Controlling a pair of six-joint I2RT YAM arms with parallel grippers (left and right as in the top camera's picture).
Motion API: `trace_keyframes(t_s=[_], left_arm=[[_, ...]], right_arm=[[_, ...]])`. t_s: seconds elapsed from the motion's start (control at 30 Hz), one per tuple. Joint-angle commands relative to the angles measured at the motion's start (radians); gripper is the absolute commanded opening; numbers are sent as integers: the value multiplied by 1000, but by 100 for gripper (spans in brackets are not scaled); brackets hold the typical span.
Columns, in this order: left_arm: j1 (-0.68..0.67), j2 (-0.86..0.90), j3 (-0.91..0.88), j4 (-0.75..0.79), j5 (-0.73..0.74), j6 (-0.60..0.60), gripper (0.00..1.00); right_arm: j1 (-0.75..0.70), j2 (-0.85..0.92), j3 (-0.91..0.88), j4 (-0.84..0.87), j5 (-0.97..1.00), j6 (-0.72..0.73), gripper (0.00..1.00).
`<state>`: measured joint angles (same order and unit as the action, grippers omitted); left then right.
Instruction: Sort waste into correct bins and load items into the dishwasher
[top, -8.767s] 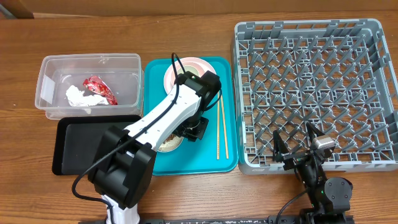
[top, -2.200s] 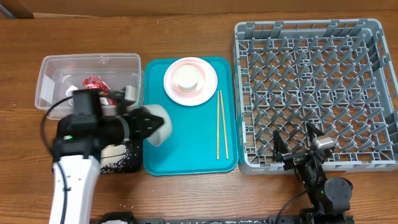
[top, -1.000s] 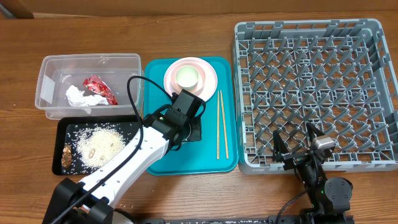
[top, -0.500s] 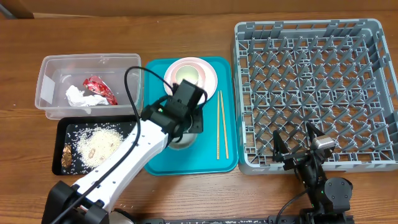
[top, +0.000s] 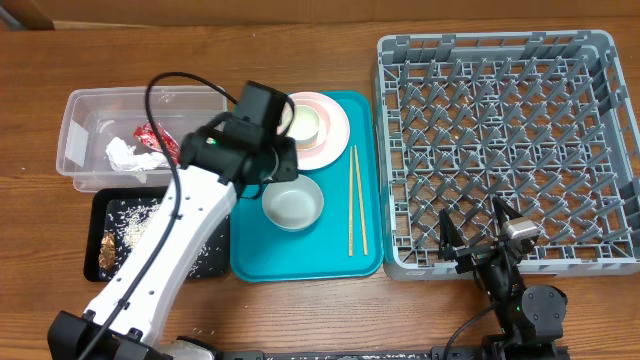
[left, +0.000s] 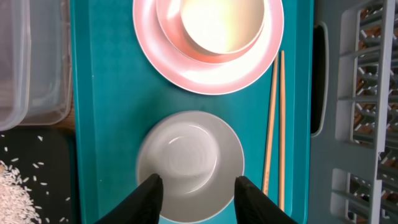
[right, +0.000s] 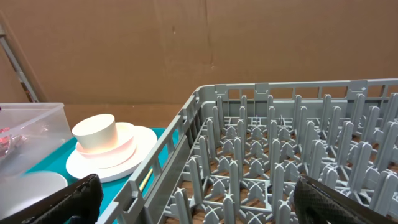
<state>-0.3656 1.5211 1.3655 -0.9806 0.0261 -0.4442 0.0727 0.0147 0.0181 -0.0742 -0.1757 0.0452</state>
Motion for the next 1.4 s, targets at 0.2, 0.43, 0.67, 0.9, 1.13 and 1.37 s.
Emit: trace_keyframes(t_s=[0.2, 0.43, 0.67, 0.9, 1.13, 1.37], left_arm=[[88, 1, 25, -24, 110, 64, 44], [87, 1, 25, 2, 102, 64, 53], [84, 1, 25, 48, 104, 63, 59], [84, 6, 24, 89, 97, 40, 60], [84, 32, 23, 157, 93, 16, 53], [84, 135, 22, 252, 93, -20, 52]], right_arm=[[-2, -12, 49, 43, -25, 1, 100], [-2, 75, 322, -83, 112, 1, 100], [-2, 332, 632, -187, 36, 1, 100], [-2, 678, 996, -550, 17, 0, 100], [-2, 986, 1178, -745, -43, 3, 100], [-2, 1142, 1178, -747, -257, 11, 100]])
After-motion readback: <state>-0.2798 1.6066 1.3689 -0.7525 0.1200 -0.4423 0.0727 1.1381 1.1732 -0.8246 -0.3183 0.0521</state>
